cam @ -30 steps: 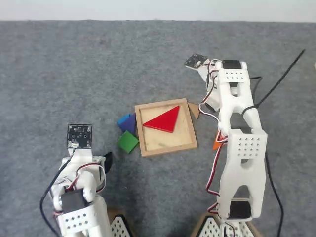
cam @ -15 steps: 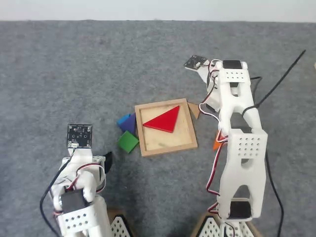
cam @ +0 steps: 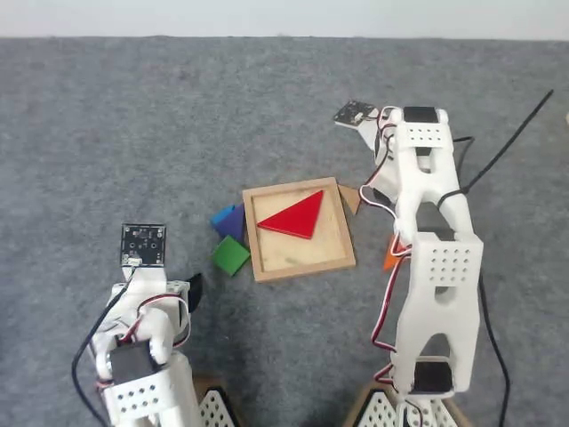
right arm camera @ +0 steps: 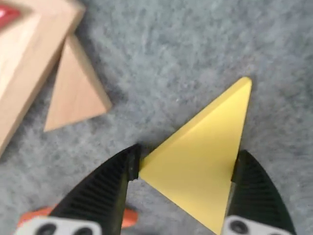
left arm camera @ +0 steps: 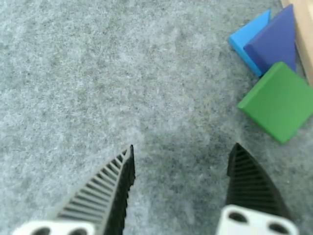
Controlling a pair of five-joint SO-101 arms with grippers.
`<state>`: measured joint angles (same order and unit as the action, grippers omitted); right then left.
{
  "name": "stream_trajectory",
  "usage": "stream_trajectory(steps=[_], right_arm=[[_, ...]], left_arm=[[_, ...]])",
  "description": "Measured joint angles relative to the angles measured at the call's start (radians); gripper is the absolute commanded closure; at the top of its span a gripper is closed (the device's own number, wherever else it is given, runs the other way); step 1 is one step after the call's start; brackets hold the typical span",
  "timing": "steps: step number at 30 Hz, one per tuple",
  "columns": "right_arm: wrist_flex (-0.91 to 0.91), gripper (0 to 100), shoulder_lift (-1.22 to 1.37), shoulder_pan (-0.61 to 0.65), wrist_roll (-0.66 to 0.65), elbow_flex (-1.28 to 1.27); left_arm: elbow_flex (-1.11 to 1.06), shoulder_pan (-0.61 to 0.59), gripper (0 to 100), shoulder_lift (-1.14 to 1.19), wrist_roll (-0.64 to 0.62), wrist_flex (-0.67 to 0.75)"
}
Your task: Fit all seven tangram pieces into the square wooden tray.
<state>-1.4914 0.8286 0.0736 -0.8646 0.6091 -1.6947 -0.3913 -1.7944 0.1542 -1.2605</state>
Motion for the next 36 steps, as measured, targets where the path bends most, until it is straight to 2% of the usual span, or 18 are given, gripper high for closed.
stream_trajectory(steps=[9, 15, 19, 22, 27, 31, 36], right_arm=[[-0.126, 75.3, -0.187, 0.035, -0.029, -0.002], [-0.236, 75.3, -0.272, 0.203, -0.137, -0.005], [-0.252, 75.3, -0.287, 0.311, -0.150, -0.005], [-0.252, 75.3, -0.287, 0.339, -0.152, -0.005], [-0.233, 75.3, -0.281, 0.371, -0.064, -0.064], [-0.132, 75.3, -0.229, 0.430, 0.052, -0.112], [-0.094, 75.3, -0.183, 0.502, 0.098, -0.115]], left_arm=[[0.000, 0.000, 70, 0.000, 0.000, 0.000], [0.000, 0.000, 70, 0.000, 0.000, 0.000], [0.000, 0.000, 70, 0.000, 0.000, 0.000], [0.000, 0.000, 70, 0.000, 0.000, 0.000], [0.000, 0.000, 70, 0.000, 0.000, 0.000], [0.000, 0.000, 70, 0.000, 0.000, 0.000], [0.000, 0.000, 70, 0.000, 0.000, 0.000]])
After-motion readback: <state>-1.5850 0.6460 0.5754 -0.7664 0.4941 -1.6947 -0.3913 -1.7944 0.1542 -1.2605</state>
